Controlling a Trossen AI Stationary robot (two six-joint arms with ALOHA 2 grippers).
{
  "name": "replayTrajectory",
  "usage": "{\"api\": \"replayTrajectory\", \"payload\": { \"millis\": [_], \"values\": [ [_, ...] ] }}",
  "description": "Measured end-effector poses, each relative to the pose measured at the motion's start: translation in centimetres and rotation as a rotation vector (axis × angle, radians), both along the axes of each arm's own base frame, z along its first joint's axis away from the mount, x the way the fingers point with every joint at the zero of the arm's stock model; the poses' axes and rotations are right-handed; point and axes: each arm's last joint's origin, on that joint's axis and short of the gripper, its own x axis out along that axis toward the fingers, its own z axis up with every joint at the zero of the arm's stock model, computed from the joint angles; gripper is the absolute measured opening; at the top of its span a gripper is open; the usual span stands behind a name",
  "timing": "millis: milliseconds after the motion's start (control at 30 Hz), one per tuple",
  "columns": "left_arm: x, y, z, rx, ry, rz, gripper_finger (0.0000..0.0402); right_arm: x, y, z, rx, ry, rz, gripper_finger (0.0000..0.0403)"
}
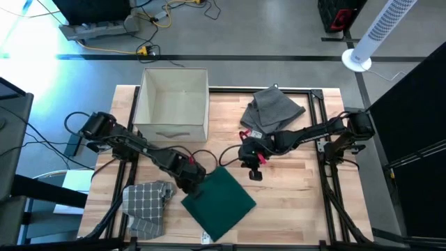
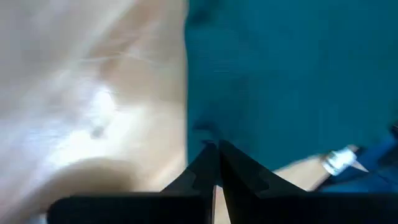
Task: Fold towel
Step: Fold the green towel
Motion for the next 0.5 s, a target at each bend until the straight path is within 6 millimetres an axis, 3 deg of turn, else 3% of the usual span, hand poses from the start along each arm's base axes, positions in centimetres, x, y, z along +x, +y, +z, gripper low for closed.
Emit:
{"api": "replayTrajectory", "payload": {
  "millis": [333,500],
  "values": [
    [0.0,0.0,0.0,0.003,-0.009,-0.020,0.0150,0.0,-0.1,0.0,-0.030,-0.003,-0.019,0.0000],
    [-0.5,-0.5,1.8,-0.053,-0.049,-0.054,0.0175,0.0,0.2,0.0,-0.005,-0.009,0.055,0.0000]
  ]
}}
